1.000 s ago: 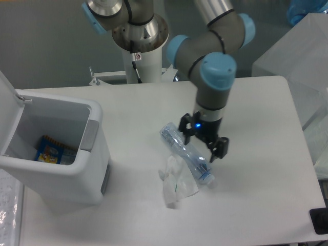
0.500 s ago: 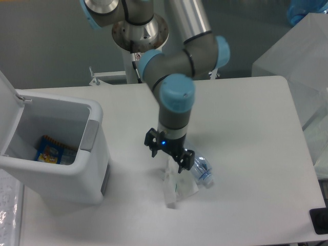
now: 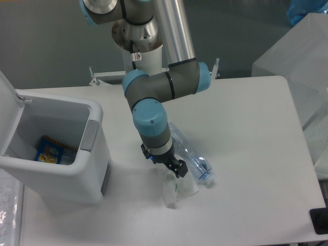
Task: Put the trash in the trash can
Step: 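Lower the gripper onto the white tissue and close on it, then carry the tissue over the white bin and open the gripper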
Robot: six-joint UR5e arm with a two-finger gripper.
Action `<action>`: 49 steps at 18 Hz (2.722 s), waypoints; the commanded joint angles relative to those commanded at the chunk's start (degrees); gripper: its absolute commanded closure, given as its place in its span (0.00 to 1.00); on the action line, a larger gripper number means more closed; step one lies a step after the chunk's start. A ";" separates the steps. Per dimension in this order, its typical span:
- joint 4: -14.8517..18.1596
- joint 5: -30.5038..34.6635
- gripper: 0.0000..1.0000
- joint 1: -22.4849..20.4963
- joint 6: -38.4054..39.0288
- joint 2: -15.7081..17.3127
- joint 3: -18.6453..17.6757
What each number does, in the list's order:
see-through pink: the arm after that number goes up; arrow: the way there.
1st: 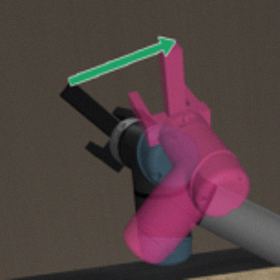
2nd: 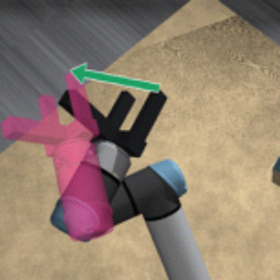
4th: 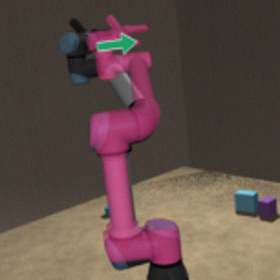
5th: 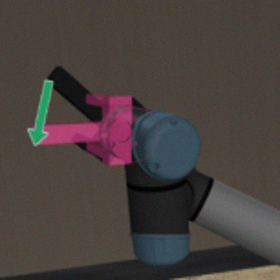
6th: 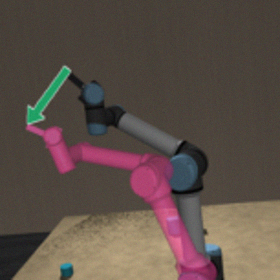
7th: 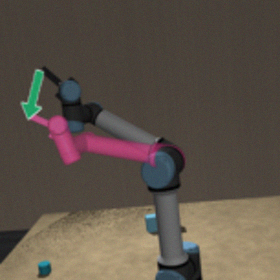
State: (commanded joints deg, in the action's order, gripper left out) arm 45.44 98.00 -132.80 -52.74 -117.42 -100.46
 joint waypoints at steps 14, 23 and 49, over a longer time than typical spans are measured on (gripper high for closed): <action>0.09 -3.68 1.00 -0.52 5.98 0.52 4.74; 0.09 -19.50 1.00 -1.58 20.47 0.96 16.96; 2.55 -43.86 0.83 5.61 26.11 30.24 0.88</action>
State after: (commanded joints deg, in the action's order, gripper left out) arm 47.99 54.14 -127.19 -26.63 -87.19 -99.58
